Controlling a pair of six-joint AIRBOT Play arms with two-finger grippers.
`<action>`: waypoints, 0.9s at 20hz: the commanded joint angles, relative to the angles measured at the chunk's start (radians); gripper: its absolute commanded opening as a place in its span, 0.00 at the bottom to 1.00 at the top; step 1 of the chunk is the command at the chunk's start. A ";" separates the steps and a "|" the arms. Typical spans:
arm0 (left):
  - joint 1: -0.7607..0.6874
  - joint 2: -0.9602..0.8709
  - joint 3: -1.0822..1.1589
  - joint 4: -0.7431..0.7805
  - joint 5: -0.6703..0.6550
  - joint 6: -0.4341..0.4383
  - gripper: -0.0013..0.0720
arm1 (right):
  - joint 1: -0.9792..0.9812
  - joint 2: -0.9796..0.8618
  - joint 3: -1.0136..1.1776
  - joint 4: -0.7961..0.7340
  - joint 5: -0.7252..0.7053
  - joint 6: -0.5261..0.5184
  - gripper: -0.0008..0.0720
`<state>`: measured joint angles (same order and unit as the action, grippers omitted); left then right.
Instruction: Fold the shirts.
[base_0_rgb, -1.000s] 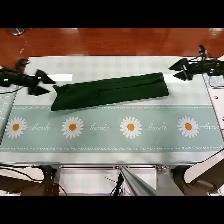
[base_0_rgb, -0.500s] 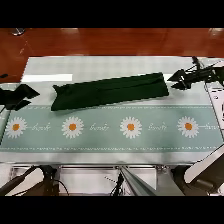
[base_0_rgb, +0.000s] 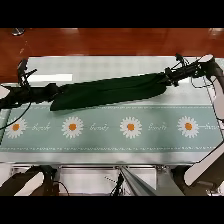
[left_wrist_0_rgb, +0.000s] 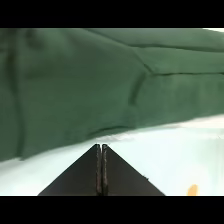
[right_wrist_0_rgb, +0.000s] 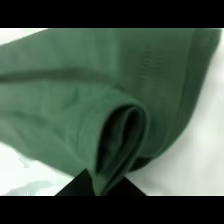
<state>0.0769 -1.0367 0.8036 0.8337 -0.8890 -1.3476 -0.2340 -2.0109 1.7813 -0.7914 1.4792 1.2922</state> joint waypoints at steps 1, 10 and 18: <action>-0.107 0.003 -0.003 -0.035 0.014 0.005 0.07 | 0.004 0.206 -0.045 -0.113 0.028 0.010 0.05; -0.635 -0.298 0.149 -0.033 0.248 -0.051 0.07 | -0.007 1.058 -0.696 -0.231 -0.033 0.067 0.05; -0.900 -0.806 0.727 -0.035 0.146 -0.226 0.06 | -0.006 1.288 -0.821 -0.166 -0.008 0.122 0.05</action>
<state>-0.7433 -1.6878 1.3579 0.7994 -0.6857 -1.4673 -0.2409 -0.7826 0.9890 -0.9867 1.4666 1.3991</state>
